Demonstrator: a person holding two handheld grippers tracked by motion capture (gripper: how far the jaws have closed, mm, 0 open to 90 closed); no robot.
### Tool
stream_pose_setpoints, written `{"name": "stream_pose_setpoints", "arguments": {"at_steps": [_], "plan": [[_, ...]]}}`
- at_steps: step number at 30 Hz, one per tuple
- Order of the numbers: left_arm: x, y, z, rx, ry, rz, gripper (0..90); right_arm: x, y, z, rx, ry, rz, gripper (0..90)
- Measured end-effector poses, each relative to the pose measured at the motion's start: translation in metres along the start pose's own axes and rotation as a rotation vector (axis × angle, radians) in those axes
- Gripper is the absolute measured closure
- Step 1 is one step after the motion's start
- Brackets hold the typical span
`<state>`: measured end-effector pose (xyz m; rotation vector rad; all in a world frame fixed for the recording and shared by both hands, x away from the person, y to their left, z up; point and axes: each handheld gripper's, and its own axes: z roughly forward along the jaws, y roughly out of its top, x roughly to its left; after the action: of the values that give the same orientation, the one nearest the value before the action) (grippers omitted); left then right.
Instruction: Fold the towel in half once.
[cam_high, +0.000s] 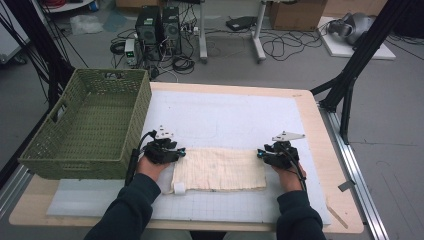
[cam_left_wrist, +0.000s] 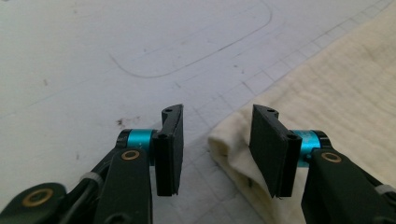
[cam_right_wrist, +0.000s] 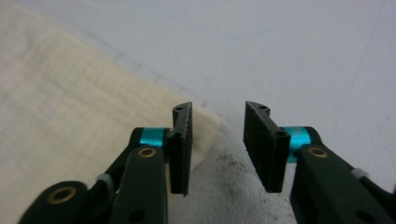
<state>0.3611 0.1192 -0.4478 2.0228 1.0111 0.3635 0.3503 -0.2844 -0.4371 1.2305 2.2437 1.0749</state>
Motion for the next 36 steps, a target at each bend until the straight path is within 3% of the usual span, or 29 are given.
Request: {"name": "stream_pose_setpoints", "arguments": {"at_steps": [1, 2, 3, 4, 5, 7, 8, 9, 10, 12, 14, 20, 23, 25, 28, 34, 36], "plan": [[-0.001, 0.000, 0.001, 0.007, -0.019, 0.001, 58.0, -0.001, 0.001, 0.001, -0.019, 0.024, 0.015, 54.3], [-0.002, 0.000, 0.001, 0.010, -0.009, 0.008, 62.1, 0.000, 0.001, 0.003, -0.020, 0.030, 0.016, 53.8], [-0.002, 0.000, 0.001, 0.011, -0.015, 0.004, 67.4, 0.001, 0.001, 0.006, -0.008, 0.036, 0.002, 53.4], [-0.002, 0.000, 0.001, 0.012, -0.029, 0.008, 79.4, 0.002, 0.001, 0.009, 0.013, 0.037, -0.004, 53.5], [-0.002, 0.000, 0.001, 0.011, -0.028, 0.009, 81.5, 0.002, 0.000, 0.013, 0.033, 0.044, -0.010, 55.8], [-0.001, 0.000, 0.001, 0.010, -0.030, 0.006, 84.9, 0.001, -0.003, 0.015, 0.032, 0.075, 0.000, 65.3], [-0.001, 0.000, 0.001, 0.004, -0.031, -0.003, 85.3, 0.001, -0.003, 0.014, 0.030, 0.073, -0.004, 73.0], [0.000, 0.000, 0.000, 0.003, -0.026, -0.006, 85.6, 0.000, -0.003, 0.013, 0.035, 0.107, -0.009, 84.2], [0.001, 0.001, -0.001, -0.007, -0.009, -0.001, 85.9, 0.001, -0.003, 0.013, 0.037, 0.111, -0.020, 84.6], [0.005, 0.002, -0.003, -0.059, 0.019, -0.028, 86.0, 0.005, 0.000, 0.013, 0.027, 0.072, -0.051, 84.9], [0.009, 0.003, -0.004, -0.099, 0.051, -0.041, 86.0, 0.007, 0.003, 0.013, -0.019, 0.052, -0.054, 85.1], [0.022, 0.013, -0.004, -0.140, 0.086, -0.079, 86.0, 0.011, 0.019, 0.021, -0.062, -0.011, -0.093, 85.1], [0.025, 0.016, -0.003, -0.203, 0.113, -0.079, 86.0, 0.009, 0.028, 0.027, -0.076, -0.051, -0.095, 85.1], [0.027, 0.013, 0.004, -0.165, 0.112, -0.094, 86.0, 0.008, 0.033, 0.033, -0.077, -0.078, -0.100, 85.1], [0.027, 0.010, 0.012, -0.116, 0.121, -0.085, 85.8, 0.007, 0.034, 0.045, -0.029, -0.101, -0.090, 85.1], [0.028, 0.010, 0.011, -0.130, 0.127, -0.089, 83.4, 0.007, 0.031, 0.055, 0.000, -0.101, -0.050, 83.4], [0.028, 0.010, 0.009, -0.146, 0.118, -0.085, 78.0, 0.007, 0.031, 0.053, 0.002, -0.105, -0.044, 75.4]]}}
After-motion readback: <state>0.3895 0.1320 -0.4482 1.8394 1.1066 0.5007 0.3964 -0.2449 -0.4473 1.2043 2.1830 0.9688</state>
